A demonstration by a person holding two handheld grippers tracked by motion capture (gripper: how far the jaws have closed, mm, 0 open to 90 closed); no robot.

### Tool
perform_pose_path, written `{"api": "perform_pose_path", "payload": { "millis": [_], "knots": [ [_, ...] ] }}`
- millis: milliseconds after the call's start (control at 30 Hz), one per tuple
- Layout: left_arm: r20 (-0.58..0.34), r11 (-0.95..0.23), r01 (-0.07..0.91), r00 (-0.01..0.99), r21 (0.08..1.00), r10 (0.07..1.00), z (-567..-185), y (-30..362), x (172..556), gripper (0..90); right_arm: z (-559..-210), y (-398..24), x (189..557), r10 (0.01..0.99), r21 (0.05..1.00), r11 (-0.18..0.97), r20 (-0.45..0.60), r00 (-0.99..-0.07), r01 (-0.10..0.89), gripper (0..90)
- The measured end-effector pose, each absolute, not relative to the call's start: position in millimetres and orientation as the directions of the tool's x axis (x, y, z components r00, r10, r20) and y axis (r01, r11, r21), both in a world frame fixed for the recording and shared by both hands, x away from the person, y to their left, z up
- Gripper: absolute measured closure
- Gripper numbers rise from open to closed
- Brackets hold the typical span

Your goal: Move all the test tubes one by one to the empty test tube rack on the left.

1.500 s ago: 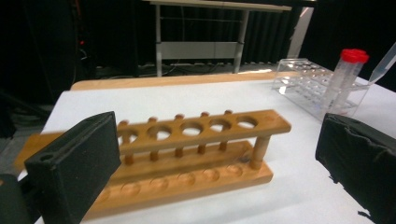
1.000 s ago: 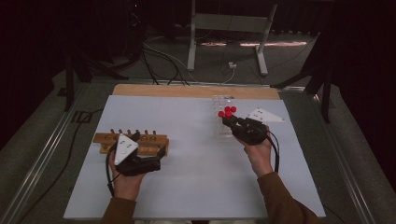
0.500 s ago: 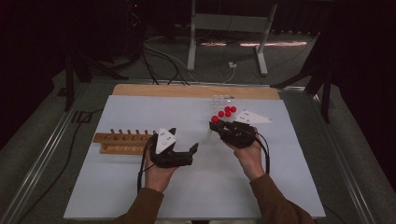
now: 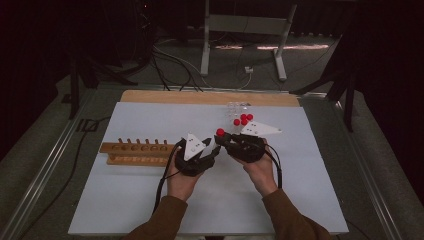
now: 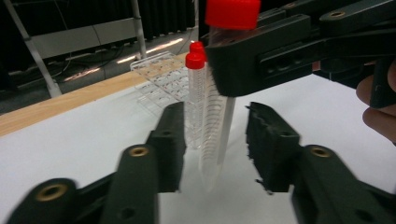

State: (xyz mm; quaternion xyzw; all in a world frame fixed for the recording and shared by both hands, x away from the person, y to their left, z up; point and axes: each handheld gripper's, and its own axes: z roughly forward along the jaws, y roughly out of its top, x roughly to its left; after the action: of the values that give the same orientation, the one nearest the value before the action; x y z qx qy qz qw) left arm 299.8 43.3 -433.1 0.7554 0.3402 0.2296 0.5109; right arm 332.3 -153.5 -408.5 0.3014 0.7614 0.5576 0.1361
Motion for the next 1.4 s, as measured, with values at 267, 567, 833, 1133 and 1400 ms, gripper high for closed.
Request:
{"api": "perform_pose_path", "payload": {
  "millis": [267,567,833,1133,1400],
  "knots": [
    [0.001,-0.246,0.276,0.663,0.929,0.749,-434.6,42.0,300.7,75.5,-408.8,-151.3,331.3,0.597,0.930,0.195,0.139,-0.790,0.311,74.7],
    [-0.008,-0.232,0.281,0.652,0.931,0.758,-435.3,45.4,303.7,76.0,-406.0,-161.1,331.0,0.580,0.938,0.165,0.157,-0.799,0.305,45.5],
    [-0.035,-0.181,0.285,0.615,0.941,0.787,-432.3,63.2,306.5,76.1,-402.6,-180.9,330.0,0.643,0.944,0.137,0.146,-0.752,0.301,11.6],
    [-0.050,-0.145,0.278,0.589,0.950,0.806,-430.0,82.8,305.0,76.0,-406.7,-200.9,325.4,0.715,0.939,0.198,0.058,-0.697,0.281,0.0],
    [-0.068,-0.110,0.276,0.565,0.955,0.822,-429.4,100.2,302.0,76.0,-411.4,-224.5,321.7,0.750,0.937,0.180,0.065,-0.658,0.298,0.0]
  ]
}}
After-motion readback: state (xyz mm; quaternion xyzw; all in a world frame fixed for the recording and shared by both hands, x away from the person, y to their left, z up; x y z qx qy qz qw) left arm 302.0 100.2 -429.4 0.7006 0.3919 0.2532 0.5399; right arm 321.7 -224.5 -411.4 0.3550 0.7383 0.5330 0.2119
